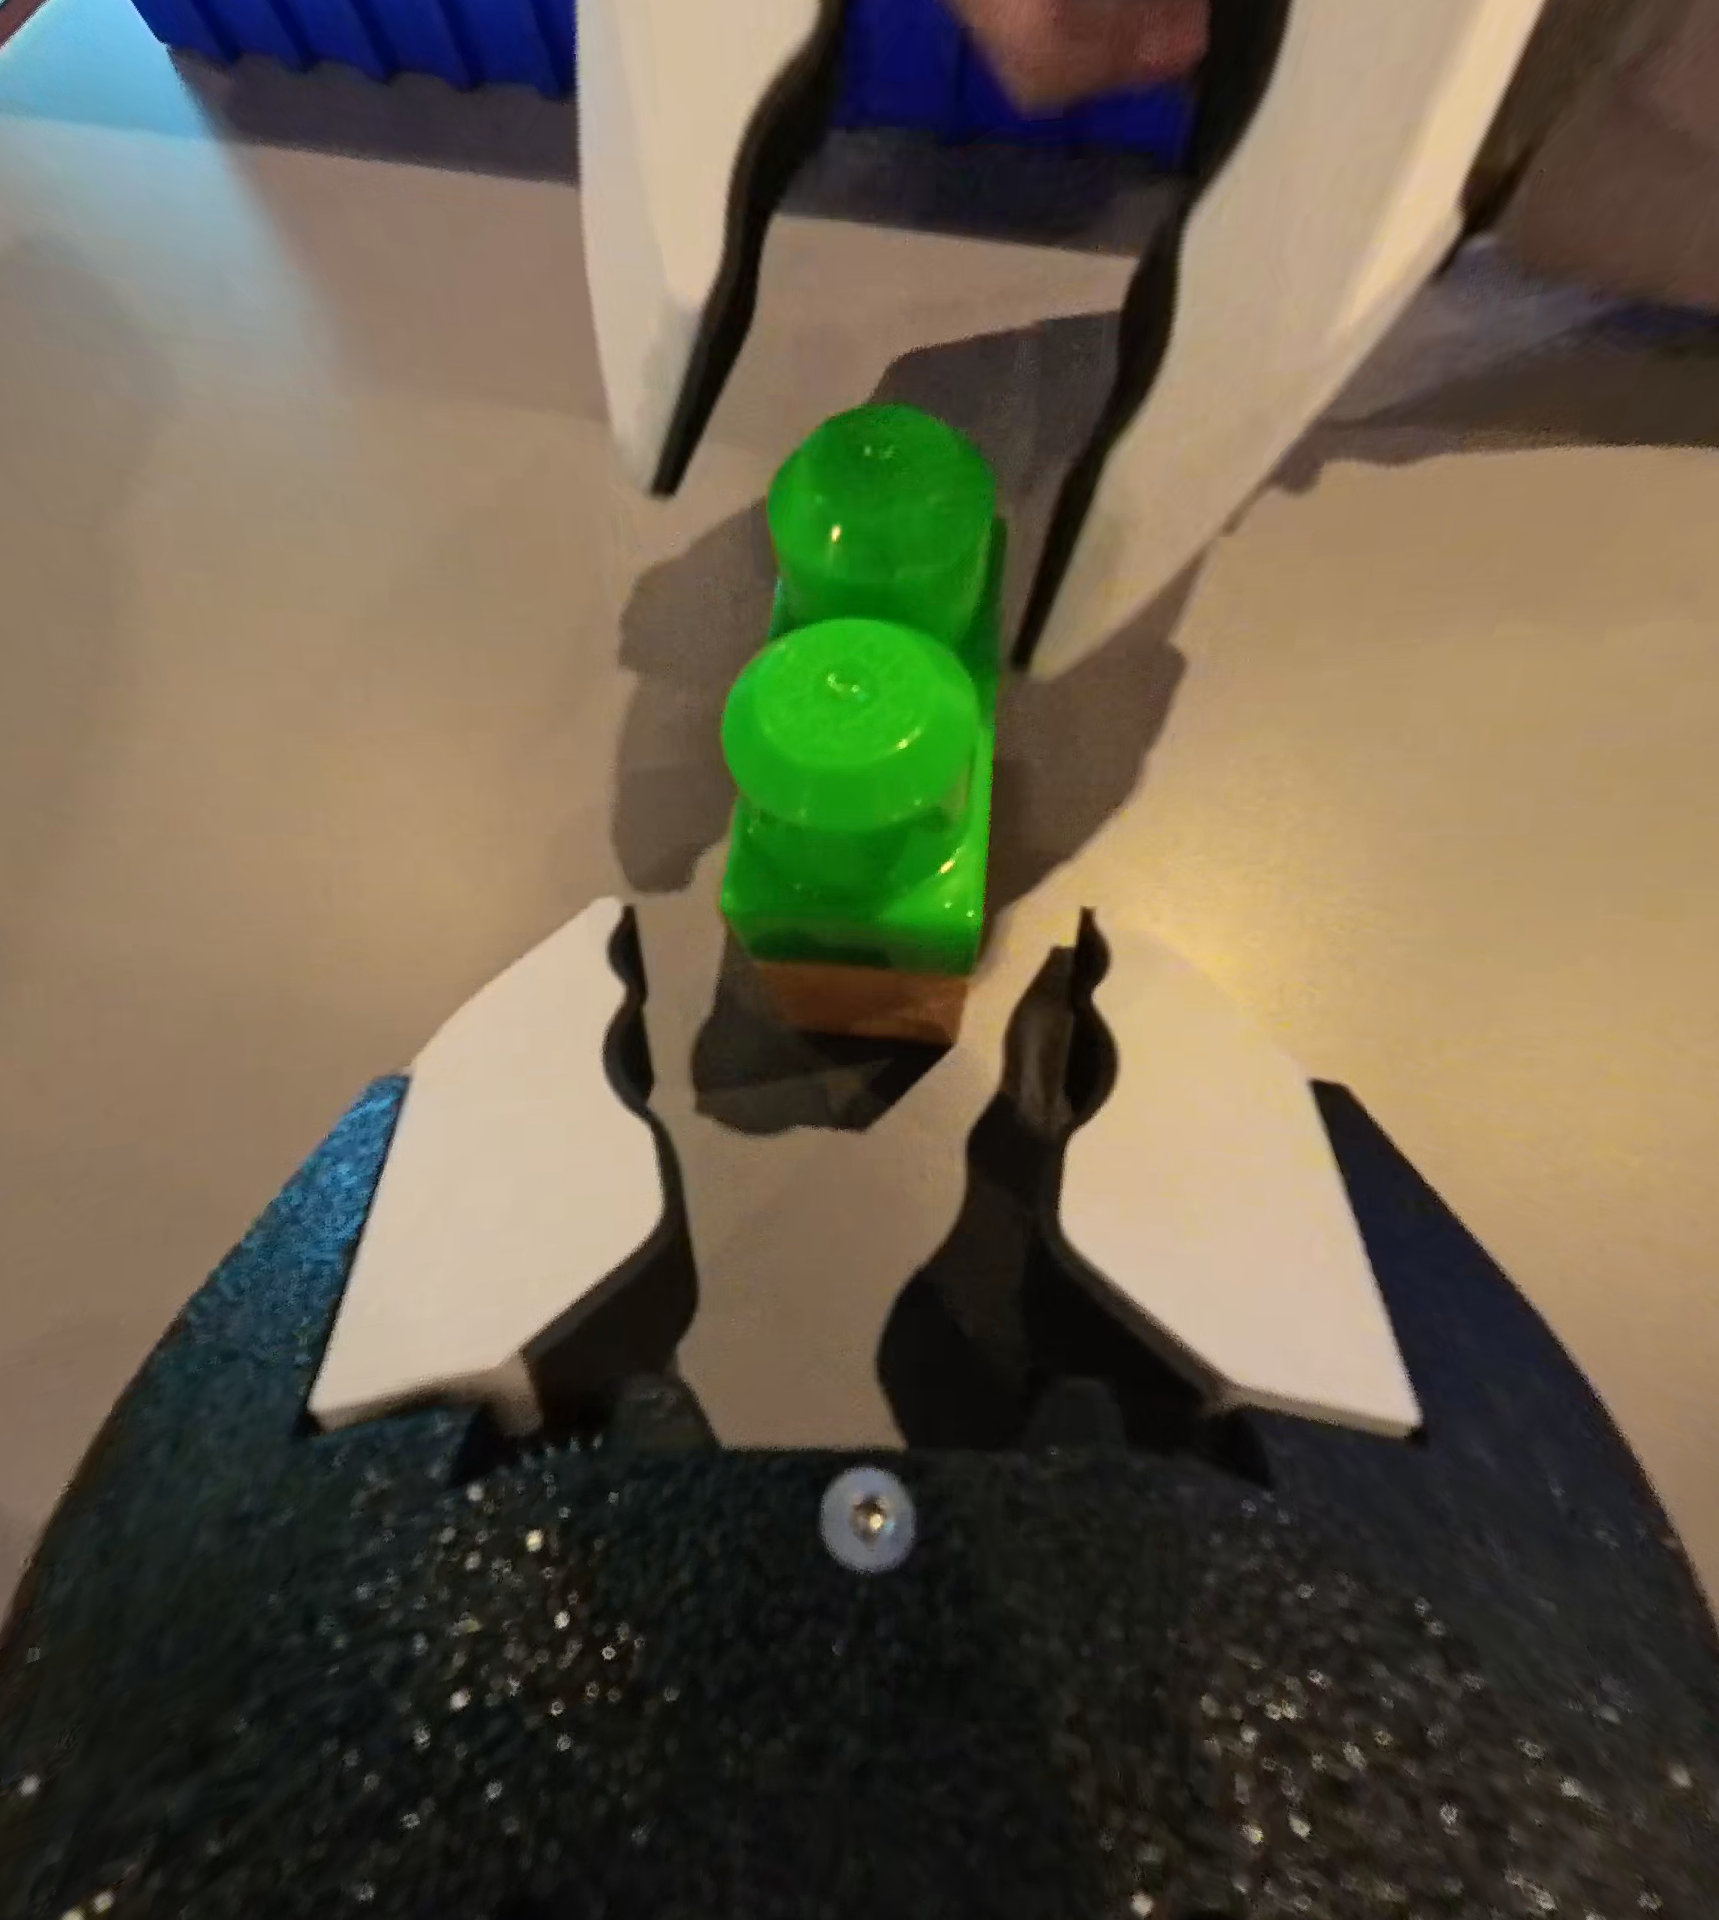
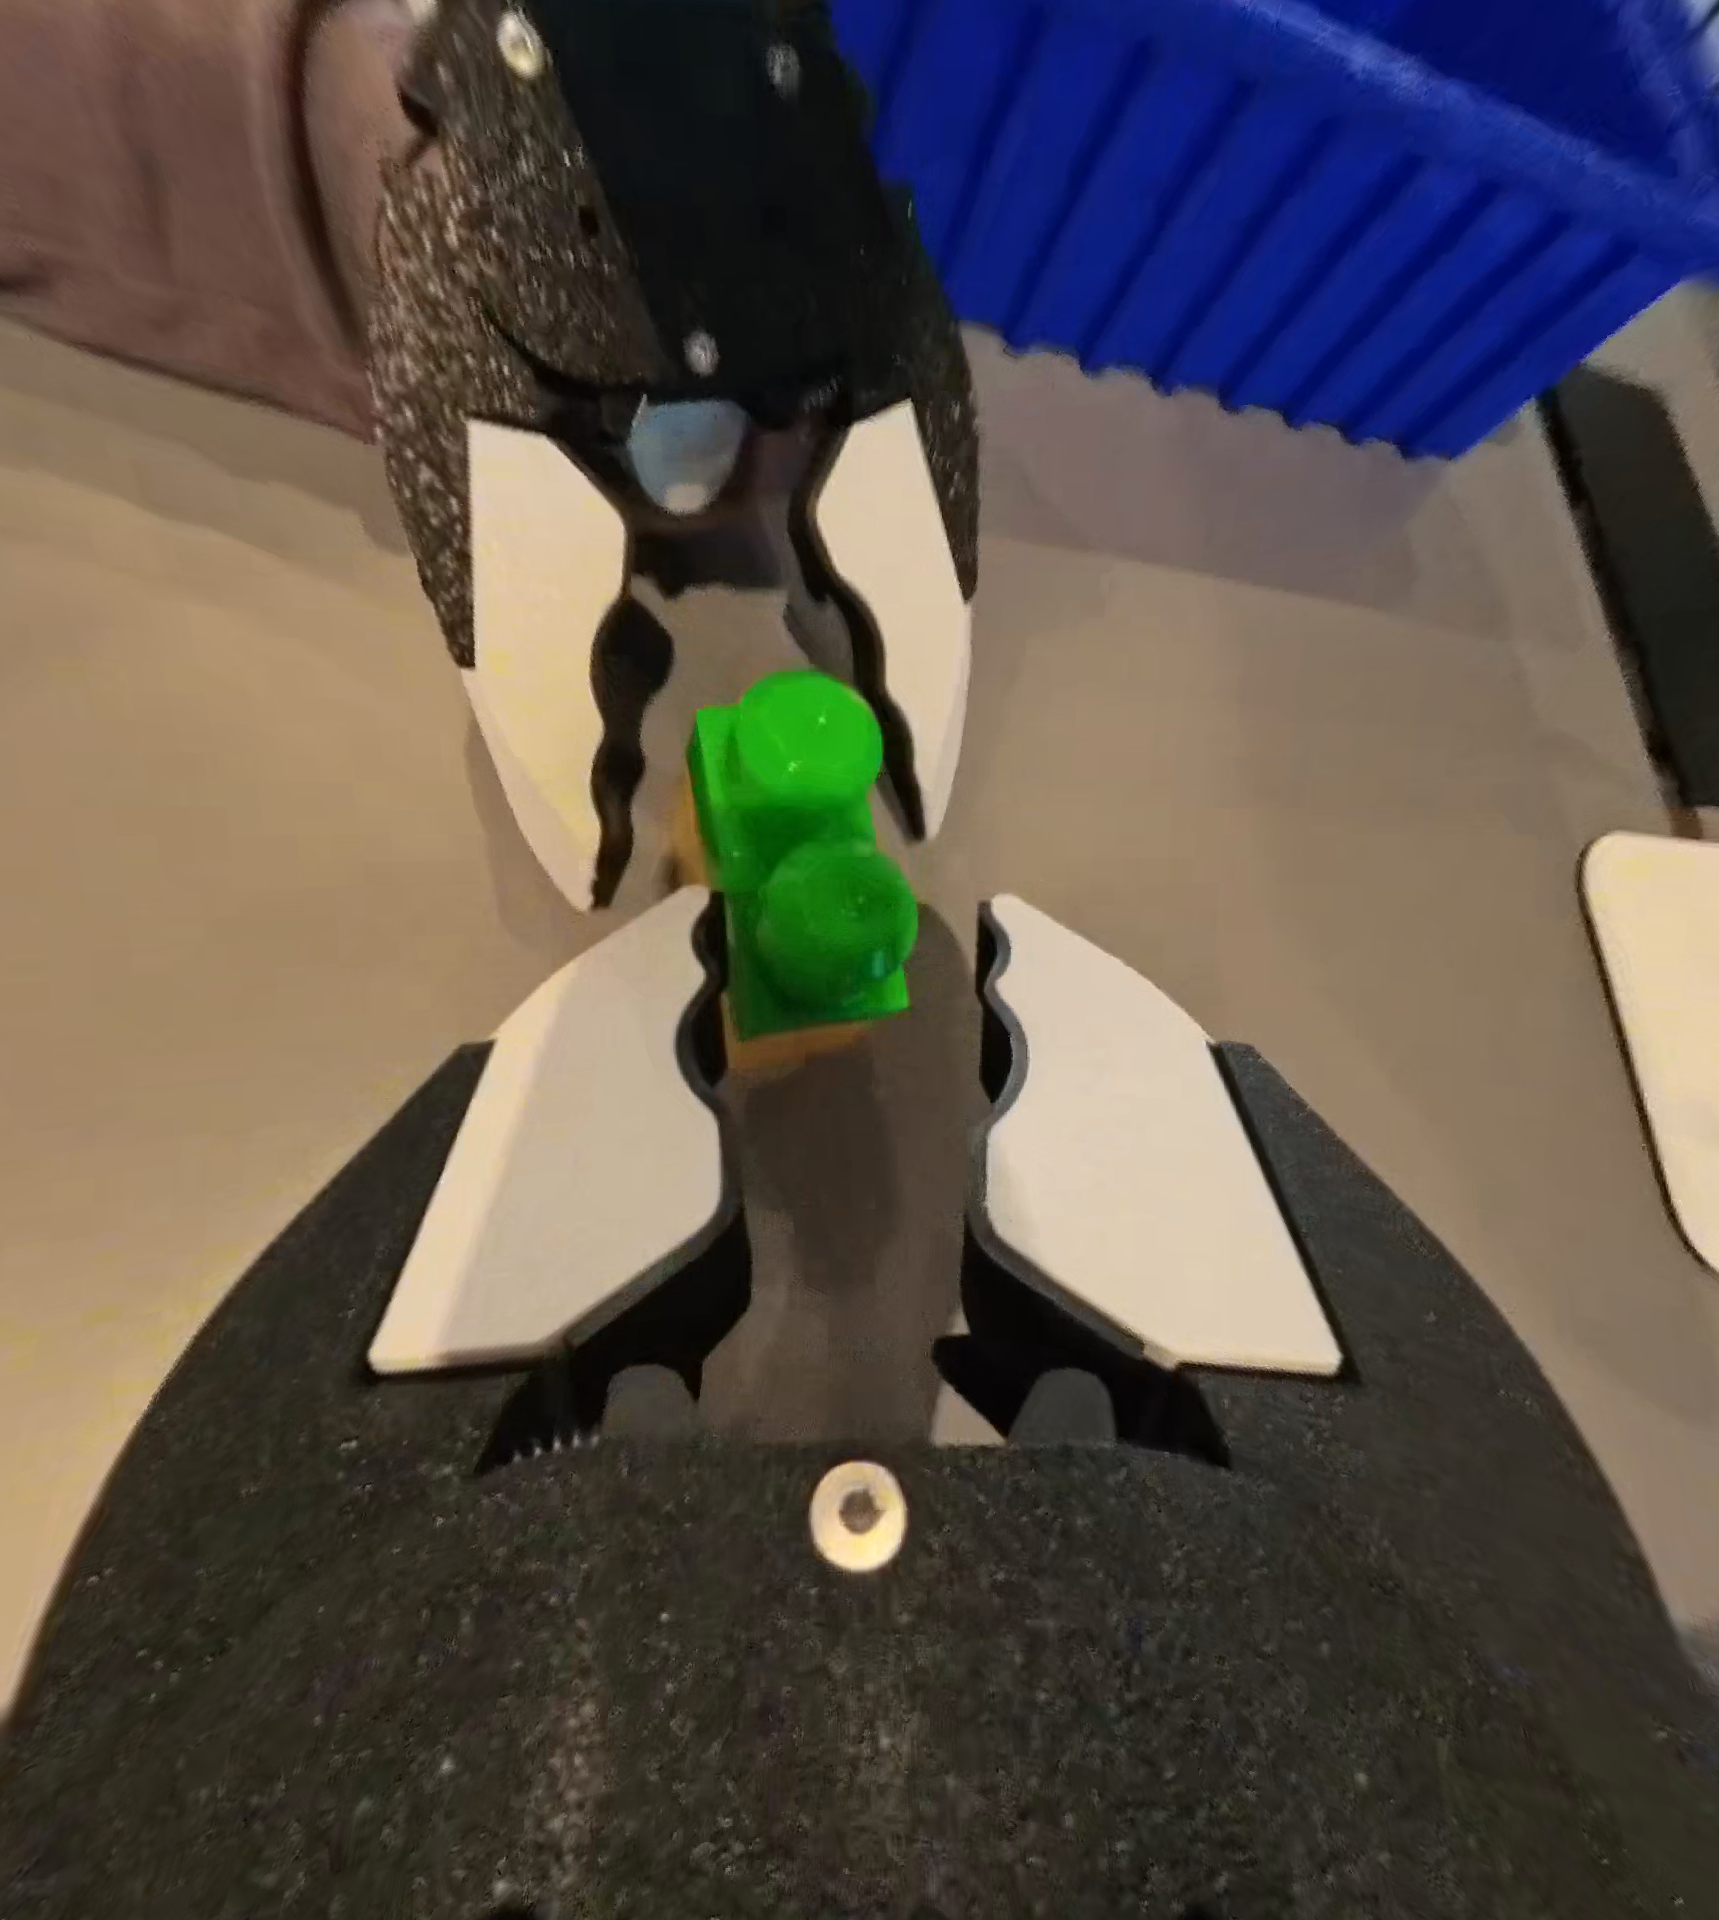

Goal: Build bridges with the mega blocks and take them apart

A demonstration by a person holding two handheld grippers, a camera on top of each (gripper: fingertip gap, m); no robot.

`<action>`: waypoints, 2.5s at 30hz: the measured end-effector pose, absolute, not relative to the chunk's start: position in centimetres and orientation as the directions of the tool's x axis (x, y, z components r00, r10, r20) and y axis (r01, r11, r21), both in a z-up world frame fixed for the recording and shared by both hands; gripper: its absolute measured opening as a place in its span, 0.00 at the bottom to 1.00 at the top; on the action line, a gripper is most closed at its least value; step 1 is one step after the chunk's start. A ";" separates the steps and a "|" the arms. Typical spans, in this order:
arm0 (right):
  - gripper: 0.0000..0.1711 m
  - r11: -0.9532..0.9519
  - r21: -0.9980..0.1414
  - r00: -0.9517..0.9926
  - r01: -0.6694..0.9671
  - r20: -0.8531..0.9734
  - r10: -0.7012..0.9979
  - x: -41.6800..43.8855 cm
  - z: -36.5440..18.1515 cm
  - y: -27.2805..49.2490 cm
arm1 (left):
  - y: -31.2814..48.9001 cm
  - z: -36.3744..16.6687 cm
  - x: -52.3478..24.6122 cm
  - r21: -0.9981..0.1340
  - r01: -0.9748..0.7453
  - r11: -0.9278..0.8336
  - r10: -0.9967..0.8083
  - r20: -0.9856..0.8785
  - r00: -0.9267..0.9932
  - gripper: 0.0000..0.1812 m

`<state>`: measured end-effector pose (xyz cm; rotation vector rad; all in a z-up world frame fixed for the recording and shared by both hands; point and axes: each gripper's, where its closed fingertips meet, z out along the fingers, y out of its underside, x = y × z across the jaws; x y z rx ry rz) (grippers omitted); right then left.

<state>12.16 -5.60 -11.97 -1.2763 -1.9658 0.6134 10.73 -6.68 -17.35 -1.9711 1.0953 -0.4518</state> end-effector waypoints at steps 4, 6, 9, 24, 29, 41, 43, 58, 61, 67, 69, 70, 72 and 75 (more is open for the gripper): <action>0.30 0.372 -0.535 -0.339 0.759 0.164 0.927 12.5 -12.8 -5.8 | -6.3 -17.0 10.5 -0.808 -0.529 -0.261 -0.814 -0.111 0.571 0.51; 0.27 0.426 -0.492 -0.408 0.759 0.148 0.901 11.6 -13.0 -6.4 | -6.2 -16.8 10.4 -0.816 -0.516 -0.261 -0.806 -0.110 0.582 0.53; 0.24 0.461 -0.430 -0.471 0.776 0.092 0.878 10.8 -13.7 -7.2 | -6.0 -16.5 10.1 -0.829 -0.495 -0.262 -0.795 -0.106 0.598 0.56; 0.19 0.291 -0.496 -0.186 0.818 0.251 0.950 22.4 -0.8 -0.1 | -5.9 -12.9 10.2 -0.900 -0.413 -0.139 -0.762 -0.169 0.625 0.60; 0.20 0.154 -0.447 -0.044 0.881 0.245 0.968 32.6 -1.3 4.2 | -5.9 -13.0 10.3 -0.895 -0.423 -0.140 -0.765 -0.174 0.621 0.60; 0.20 0.164 -0.337 -0.131 0.927 0.121 0.984 35.4 -12.2 4.6 | -5.7 -14.3 10.3 -0.877 -0.444 -0.185 -0.771 -0.151 0.619 0.58; 0.20 0.144 -0.352 -0.123 0.925 0.081 0.989 35.4 -12.6 4.2 | -5.7 -14.5 10.3 -0.871 -0.454 -0.190 -0.773 -0.152 0.616 0.58; 0.28 0.090 -0.564 0.027 0.821 0.195 0.980 34.1 -6.9 4.9 | -5.7 -14.8 10.4 -0.862 -0.468 -0.193 -0.771 -0.162 0.616 0.59; 0.29 0.146 -0.789 0.060 0.597 0.225 0.972 29.4 0.1 2.5 | -5.6 -14.5 10.5 -0.867 -0.464 -0.181 -0.766 -0.172 0.619 0.59; 0.31 0.346 -0.933 0.000 0.096 0.347 0.938 17.1 5.3 -5.4 | -4.1 -13.6 8.9 -0.874 -0.461 -0.155 -0.661 -0.255 0.706 0.57; 0.34 0.315 -0.949 0.072 0.001 0.315 0.946 13.4 3.7 -5.0 | -3.0 -13.2 7.2 -0.876 -0.451 -0.169 -0.571 -0.286 0.770 0.55; 0.34 0.289 -0.957 0.105 -0.029 0.285 0.953 11.9 2.5 -4.4 | -2.7 -13.2 6.6 -0.881 -0.437 -0.181 -0.542 -0.281 0.792 0.54; 0.33 0.240 -0.967 0.219 -0.084 0.217 0.951 10.2 0.1 -2.3 | -2.2 -13.1 5.7 -0.896 -0.394 -0.204 -0.497 -0.252 0.830 0.53; 0.30 0.157 -0.959 0.341 -0.234 0.070 0.937 10.3 -1.7 -0.2 | -1.6 -12.7 4.5 -0.916 -0.346 -0.203 -0.424 -0.235 0.874 0.53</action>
